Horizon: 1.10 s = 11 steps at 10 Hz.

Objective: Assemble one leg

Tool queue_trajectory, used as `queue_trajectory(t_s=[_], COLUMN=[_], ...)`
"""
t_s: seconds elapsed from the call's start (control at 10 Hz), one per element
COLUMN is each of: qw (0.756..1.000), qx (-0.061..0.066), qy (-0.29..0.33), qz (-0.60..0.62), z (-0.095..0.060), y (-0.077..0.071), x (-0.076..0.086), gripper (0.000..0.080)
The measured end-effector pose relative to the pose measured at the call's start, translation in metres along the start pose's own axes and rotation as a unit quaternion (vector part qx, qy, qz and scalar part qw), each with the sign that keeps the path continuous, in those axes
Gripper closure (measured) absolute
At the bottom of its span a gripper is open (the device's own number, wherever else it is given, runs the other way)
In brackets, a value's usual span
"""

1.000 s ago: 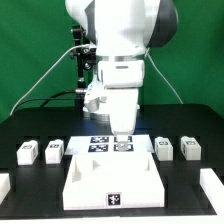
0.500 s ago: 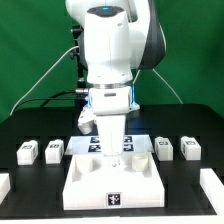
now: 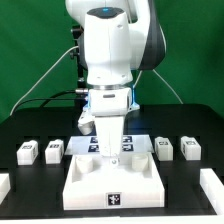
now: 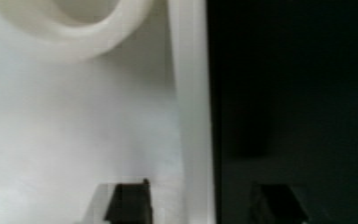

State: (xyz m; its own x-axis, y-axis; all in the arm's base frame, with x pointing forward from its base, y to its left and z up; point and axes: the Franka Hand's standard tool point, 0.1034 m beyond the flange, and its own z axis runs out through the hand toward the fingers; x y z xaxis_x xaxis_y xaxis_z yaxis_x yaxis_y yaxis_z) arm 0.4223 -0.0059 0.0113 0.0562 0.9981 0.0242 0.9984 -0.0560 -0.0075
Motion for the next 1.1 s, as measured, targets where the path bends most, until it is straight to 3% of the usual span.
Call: queue_trajectory(t_s=[0.1,0.2,0.9,1.0,1.1], qw=[1.0,1.0,1.0,1.0,1.0], qx=[0.0,0.0,0.0,0.0,0.0], qy=[0.0,0.0,0.0,0.0,0.001], qz=[0.0,0.001,0.002,0.001,-0.006], z=[0.0,0.0,0.0,0.0,-0.002], y=[0.0,0.0,0.0,0.001,0.01], x=[0.0,0.0,-0.001,0.001,0.016], gripper=[0.056,0.0728,0.0741,0.0741,0.0741])
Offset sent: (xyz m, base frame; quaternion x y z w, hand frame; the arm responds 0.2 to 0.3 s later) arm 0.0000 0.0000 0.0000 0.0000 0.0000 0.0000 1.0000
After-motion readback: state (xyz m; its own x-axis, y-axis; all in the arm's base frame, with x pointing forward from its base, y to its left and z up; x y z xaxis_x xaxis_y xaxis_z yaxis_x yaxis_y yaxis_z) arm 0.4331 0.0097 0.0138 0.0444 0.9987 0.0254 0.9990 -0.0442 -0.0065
